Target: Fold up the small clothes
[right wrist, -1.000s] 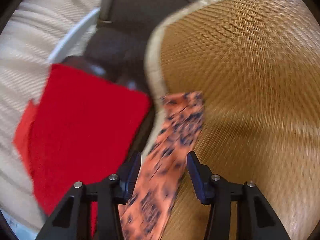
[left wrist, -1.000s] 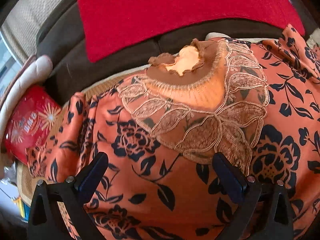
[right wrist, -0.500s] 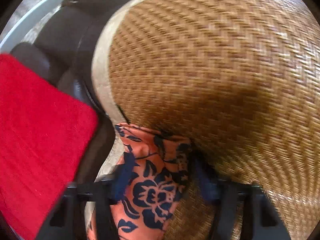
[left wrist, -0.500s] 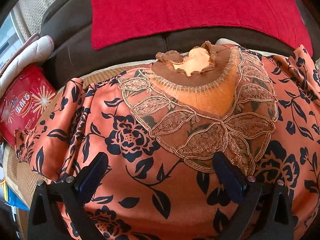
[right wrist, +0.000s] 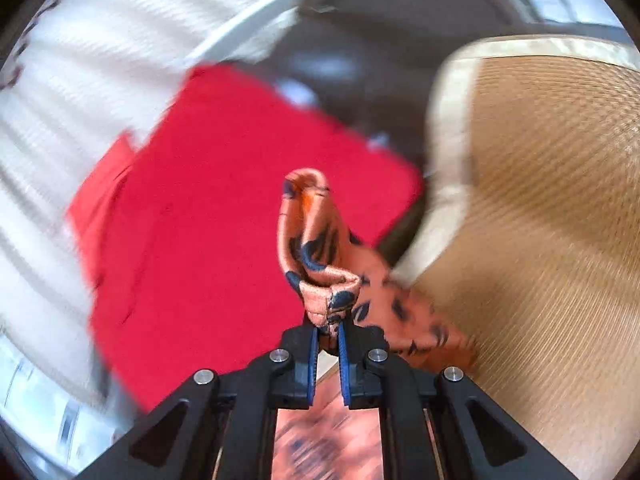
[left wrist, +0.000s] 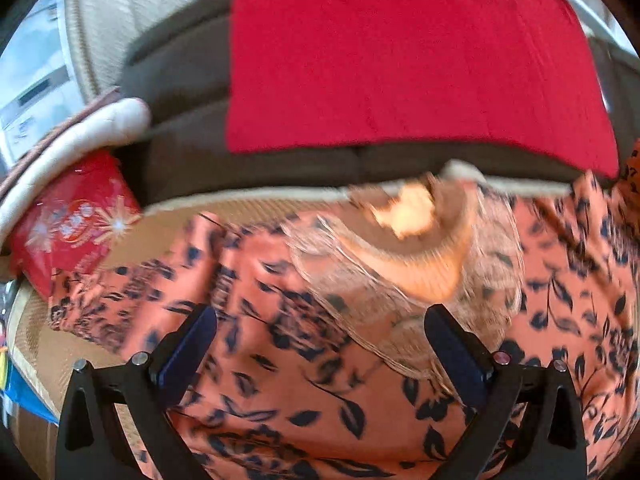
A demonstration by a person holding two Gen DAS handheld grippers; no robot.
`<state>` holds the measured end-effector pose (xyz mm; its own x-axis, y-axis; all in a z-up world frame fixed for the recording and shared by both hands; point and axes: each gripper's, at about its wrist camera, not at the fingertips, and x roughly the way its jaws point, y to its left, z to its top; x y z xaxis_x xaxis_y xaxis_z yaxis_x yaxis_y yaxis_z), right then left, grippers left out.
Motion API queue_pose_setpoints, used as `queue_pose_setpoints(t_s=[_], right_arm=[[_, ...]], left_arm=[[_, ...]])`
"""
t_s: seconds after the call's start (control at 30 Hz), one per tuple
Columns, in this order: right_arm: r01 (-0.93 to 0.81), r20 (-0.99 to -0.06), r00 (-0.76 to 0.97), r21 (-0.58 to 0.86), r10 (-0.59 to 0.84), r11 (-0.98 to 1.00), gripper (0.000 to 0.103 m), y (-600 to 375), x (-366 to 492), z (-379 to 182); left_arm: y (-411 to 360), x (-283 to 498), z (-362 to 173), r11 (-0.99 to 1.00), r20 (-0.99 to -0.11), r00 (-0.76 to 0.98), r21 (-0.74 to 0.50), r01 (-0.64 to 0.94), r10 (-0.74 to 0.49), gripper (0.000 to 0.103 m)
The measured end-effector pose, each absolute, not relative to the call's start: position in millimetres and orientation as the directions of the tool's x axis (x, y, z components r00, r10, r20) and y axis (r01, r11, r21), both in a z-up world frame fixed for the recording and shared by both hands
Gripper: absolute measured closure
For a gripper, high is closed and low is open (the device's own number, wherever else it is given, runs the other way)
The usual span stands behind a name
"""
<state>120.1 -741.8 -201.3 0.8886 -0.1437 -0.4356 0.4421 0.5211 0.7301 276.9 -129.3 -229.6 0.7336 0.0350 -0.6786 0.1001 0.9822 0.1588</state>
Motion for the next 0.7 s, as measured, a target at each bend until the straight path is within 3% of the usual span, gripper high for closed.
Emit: queue_pose_setpoints(t_s=[0.23, 0.33, 0.47, 0.57, 0.63, 0.67, 0.7], right_arm=[[0.222, -0.385, 0.910, 0.764, 0.152, 0.606, 0.094, -554.9, 158.7, -188.1], [0.180, -0.420, 0.856, 0.789, 0.301, 0.587, 0.093, -481.8, 193.7, -227.3], [0.206, -0.457, 0.686, 0.868, 0.566, 0.451, 0.084, -416.4, 228.2, -300.8], [0.220, -0.455, 0.636, 0.881, 0.624, 0.418, 0.071, -406.6, 231.6, -314.1], [0.153, -0.407, 0.686, 0.891, 0.603, 0.427, 0.039, -410.8, 214.1, -292.6], [0.137, -0.395, 0.716, 0.888, 0.576, 0.439, 0.009, -424.6, 215.6, -281.9], [0.120, -0.371, 0.769, 0.884, 0.520, 0.452, 0.003, -435.3, 202.6, -270.5]], left_arm=[[-69.8, 273.4, -208.1, 0.993, -0.618, 0.781, 0.114, -0.021, 0.087, 0.000], [-38.3, 274.5, -209.1, 0.995, -0.621, 0.778, 0.078, -0.064, 0.099, 0.000], [-8.7, 283.3, -218.2, 0.997, -0.670, 0.740, -0.001, -0.084, 0.062, 0.000], [-0.1, 290.2, -222.8, 0.995, -0.698, 0.716, -0.063, -0.073, 0.008, 0.000], [-1.7, 293.9, -226.2, 0.994, -0.715, 0.698, -0.104, -0.043, -0.045, 0.000], [-3.5, 294.4, -227.7, 0.991, -0.724, 0.685, -0.135, -0.021, -0.084, 0.000], [-6.7, 294.5, -229.1, 0.987, -0.730, 0.673, -0.161, -0.002, -0.118, 0.000]])
